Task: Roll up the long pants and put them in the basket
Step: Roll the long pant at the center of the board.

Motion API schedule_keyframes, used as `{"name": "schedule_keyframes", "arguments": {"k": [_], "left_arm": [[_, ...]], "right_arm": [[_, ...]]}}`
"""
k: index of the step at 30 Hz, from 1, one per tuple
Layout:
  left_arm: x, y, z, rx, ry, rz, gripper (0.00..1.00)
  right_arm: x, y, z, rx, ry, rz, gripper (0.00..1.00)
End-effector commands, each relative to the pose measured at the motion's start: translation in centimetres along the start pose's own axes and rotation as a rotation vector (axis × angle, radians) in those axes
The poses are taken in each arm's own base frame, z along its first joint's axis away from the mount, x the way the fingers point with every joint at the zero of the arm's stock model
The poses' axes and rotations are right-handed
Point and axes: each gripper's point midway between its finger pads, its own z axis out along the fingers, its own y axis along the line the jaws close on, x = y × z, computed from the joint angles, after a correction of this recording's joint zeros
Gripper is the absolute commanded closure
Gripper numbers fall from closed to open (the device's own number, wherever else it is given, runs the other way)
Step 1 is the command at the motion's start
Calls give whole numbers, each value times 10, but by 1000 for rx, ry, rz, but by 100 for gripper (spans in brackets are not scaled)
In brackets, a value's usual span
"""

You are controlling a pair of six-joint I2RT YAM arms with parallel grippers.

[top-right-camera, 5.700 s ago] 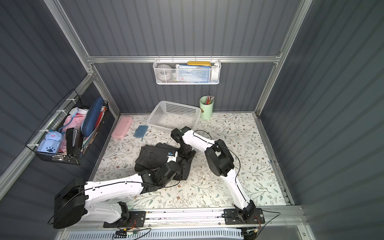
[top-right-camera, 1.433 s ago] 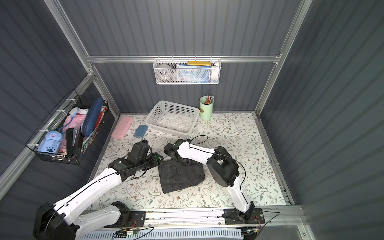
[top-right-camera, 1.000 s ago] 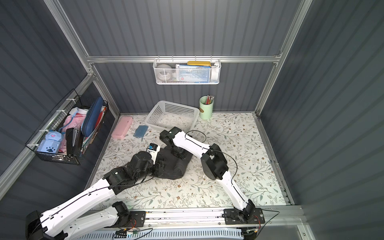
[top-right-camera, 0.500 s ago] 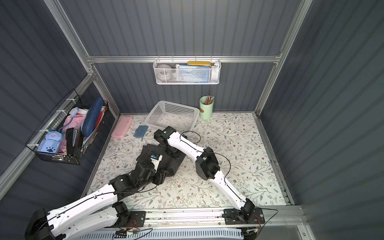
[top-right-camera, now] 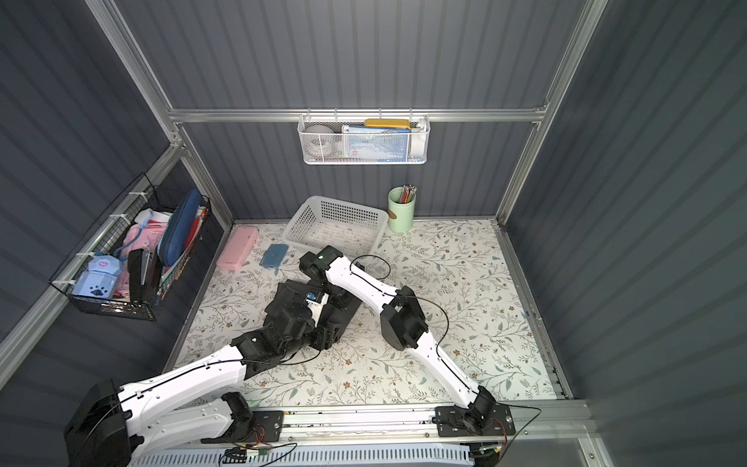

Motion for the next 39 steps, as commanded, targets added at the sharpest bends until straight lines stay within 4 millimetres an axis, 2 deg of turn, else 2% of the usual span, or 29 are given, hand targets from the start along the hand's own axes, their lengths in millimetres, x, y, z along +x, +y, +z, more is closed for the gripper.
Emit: {"name": "schedule_keyframes", "arguments": {"k": [1, 7, 13, 19, 21, 23, 24, 25, 26, 30, 31, 32, 33, 37, 39], "left_arm": [[-10, -7, -1, 21, -15, -40, 1], [16, 9, 20, -60, 52, -48, 7], [30, 13, 37, -75, 81, -30, 28], [49, 8, 49, -40, 137, -82, 60], [55, 8, 51, -33, 152, -92, 73], [57, 8, 51, -36, 157, -95, 90], [57, 8, 50, -34, 153, -97, 94], [57, 8, 48, -32, 151, -108, 99], [59, 9, 46, -32, 153, -119, 100], [64, 25, 32, -83, 107, -179, 100], [65, 29, 29, -91, 92, -202, 100], [66, 35, 26, -98, 80, -229, 100], [67, 41, 23, -104, 70, -261, 100], [76, 65, 18, -68, 43, -433, 100], [81, 70, 19, -41, 50, -497, 100]], "right_arm": [[16, -9, 17, 64, 79, 19, 100], [18, -3, 9, 19, 106, 44, 100], [22, -2, 2, -12, 130, 42, 100], [24, -3, 1, -19, 149, 44, 100], [24, -1, -2, -40, 148, 43, 100], [18, 2, -8, -69, 125, 31, 100], [15, 3, -12, -83, 115, 30, 91], [12, 8, -16, -116, 107, 11, 76], [9, 12, -21, -147, 100, -1, 65], [-7, 24, -36, -271, 81, -59, 39], [-10, 30, -41, -321, 85, -86, 13], [-13, 31, -45, -348, 88, -94, 6], [-17, 31, -48, -373, 89, -102, 2], [-36, 23, -66, -514, 32, -150, 1], [-43, 18, -77, -596, 10, -152, 1]]}}
